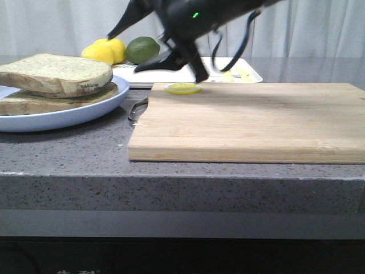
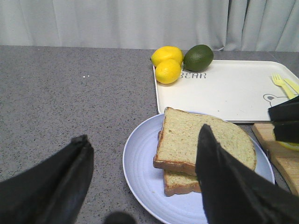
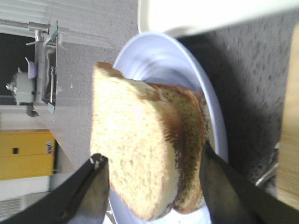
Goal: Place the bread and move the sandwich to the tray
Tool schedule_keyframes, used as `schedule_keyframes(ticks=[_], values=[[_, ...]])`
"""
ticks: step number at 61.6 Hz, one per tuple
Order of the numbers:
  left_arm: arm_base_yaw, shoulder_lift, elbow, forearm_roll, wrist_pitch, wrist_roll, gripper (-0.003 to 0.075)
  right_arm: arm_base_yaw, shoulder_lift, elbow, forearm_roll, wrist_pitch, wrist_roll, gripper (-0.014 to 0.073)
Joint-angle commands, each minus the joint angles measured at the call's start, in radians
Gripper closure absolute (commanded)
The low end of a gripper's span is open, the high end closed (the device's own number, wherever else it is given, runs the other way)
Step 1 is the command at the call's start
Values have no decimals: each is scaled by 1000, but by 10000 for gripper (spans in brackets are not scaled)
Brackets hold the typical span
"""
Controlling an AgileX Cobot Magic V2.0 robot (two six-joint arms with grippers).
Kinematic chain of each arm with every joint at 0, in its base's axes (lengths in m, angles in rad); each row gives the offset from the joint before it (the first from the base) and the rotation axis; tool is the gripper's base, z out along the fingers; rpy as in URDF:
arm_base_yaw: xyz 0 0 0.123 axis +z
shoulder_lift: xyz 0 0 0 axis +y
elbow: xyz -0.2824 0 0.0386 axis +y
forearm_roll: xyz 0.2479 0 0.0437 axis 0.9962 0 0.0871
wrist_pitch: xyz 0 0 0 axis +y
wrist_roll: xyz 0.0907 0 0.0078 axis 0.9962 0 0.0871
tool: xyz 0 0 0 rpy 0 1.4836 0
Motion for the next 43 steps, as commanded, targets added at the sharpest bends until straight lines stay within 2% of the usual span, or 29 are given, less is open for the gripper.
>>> schedule_keyframes(ticks=[1,11,25,34,43], values=[[3,7,-29,-4,-72,-3,251,-37,-138,-25,-93,56,-11,143],[3,7,-29,-4,-72,-3,251,-79,-297,-25,-402,138,12,145],[3,7,-29,-4,-72,-3,251,-86,-549,-22,-901,239,188,149],[3,7,-29,-4,-72,-3,251,-86,-706,21,-1079,298,241,149],[3,7,-29,-4,-72,-3,251,-86,-871,152,-1131,274,245,149]])
